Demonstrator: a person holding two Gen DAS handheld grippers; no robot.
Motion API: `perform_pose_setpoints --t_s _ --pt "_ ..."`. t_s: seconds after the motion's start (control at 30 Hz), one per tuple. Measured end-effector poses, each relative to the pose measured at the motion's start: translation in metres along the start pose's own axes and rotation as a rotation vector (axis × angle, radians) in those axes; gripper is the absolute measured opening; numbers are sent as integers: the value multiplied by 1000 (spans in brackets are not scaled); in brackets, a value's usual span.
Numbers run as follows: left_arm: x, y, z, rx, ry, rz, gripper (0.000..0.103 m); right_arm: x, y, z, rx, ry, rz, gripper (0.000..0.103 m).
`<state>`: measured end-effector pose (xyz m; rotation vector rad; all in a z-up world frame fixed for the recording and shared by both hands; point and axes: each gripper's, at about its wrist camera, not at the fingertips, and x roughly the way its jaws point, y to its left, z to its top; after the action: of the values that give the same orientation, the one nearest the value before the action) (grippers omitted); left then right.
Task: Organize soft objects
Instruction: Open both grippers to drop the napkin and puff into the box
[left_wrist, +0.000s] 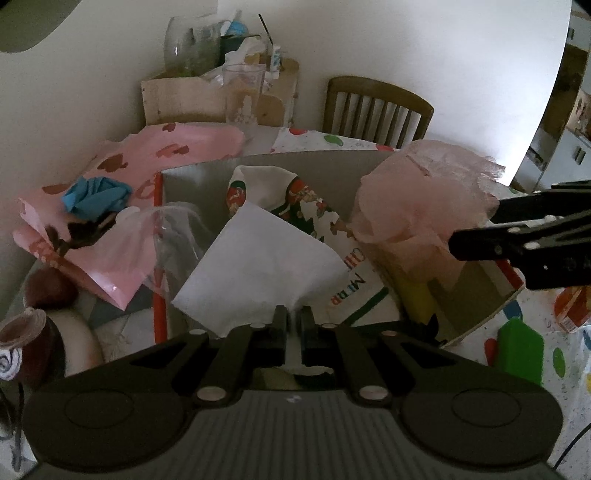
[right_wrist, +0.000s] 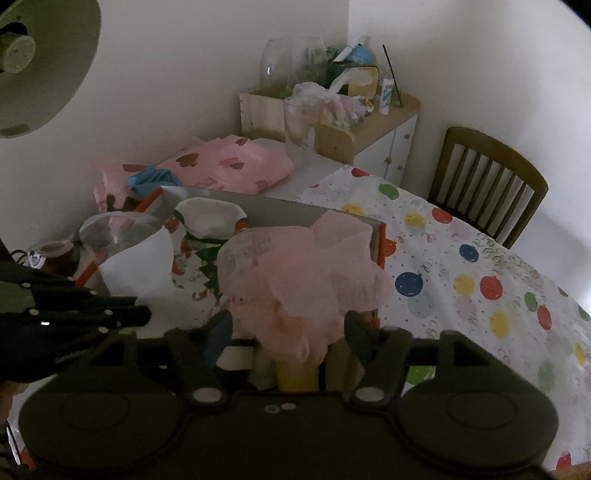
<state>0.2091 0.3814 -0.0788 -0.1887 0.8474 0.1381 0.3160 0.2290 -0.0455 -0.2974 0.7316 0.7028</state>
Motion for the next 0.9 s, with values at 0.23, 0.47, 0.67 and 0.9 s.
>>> perform_pose_setpoints --t_s 0.23,0.47,0.67,0.9 --pt "-8 -4 -4 -18 -11 -1 8 -19 0 -8 -16 -11 -2 79" --pt "-19 -11 -6 -36 -40 8 45 -42 -3 -17 -8 -40 7 84" --pt "-34 -22 -7 -29 -82 12 80 -65 -7 -29 -4 -72 5 86" --pt "-54 -41 -12 -39 -117 -16 82 -98 -16 -49 -16 -110 16 98"
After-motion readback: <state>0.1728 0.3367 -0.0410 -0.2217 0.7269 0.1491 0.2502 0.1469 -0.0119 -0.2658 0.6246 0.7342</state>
